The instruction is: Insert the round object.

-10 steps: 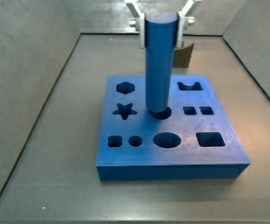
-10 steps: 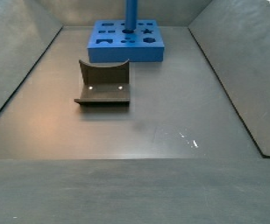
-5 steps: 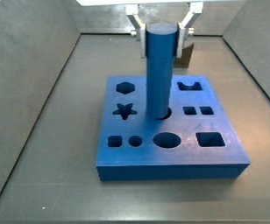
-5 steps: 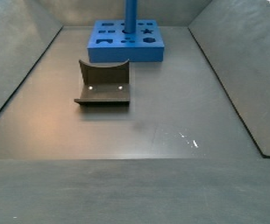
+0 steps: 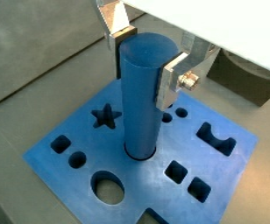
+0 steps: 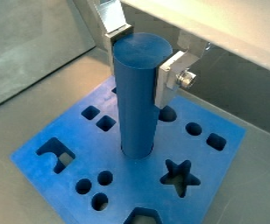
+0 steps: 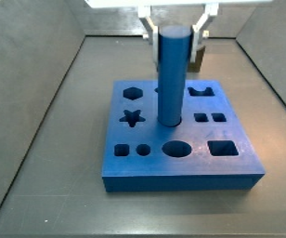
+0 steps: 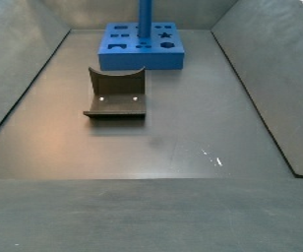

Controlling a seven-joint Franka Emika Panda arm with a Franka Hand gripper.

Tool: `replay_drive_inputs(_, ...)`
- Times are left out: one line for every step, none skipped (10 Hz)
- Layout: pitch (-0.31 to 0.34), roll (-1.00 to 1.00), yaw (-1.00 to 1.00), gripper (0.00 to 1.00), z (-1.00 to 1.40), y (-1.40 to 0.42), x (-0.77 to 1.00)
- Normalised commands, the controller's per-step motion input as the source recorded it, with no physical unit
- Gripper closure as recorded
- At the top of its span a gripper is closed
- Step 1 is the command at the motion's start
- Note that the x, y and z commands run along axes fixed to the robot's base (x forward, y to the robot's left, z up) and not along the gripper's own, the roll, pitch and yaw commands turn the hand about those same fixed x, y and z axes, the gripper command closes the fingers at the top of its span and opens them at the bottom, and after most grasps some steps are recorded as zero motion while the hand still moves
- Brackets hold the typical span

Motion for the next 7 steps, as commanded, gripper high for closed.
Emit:
replay_drive_inputs(0.000,0.03,0.00,1.00,-0.22,-0.01,0.23)
replay_drive_inputs(0.000,0.04,0.00,1.00,-0.19,0.00,0.12)
replay_drive_inputs(0.000,0.07,0.00,1.00,-0.20,0.00,0.08)
replay_drive_inputs(0.000,0.16,-0.01,1.00,-0.24,0.00,0.06)
replay_drive_inputs(0.000,0.17,0.00,1.00,-0.27,0.00,0.01)
replay_drive_inputs(0.000,0.15,0.00,1.00,-0.27,0.00,0.02)
replay_drive_inputs(0.000,0.19,0.00,1.00,-0.31,-0.03,0.12)
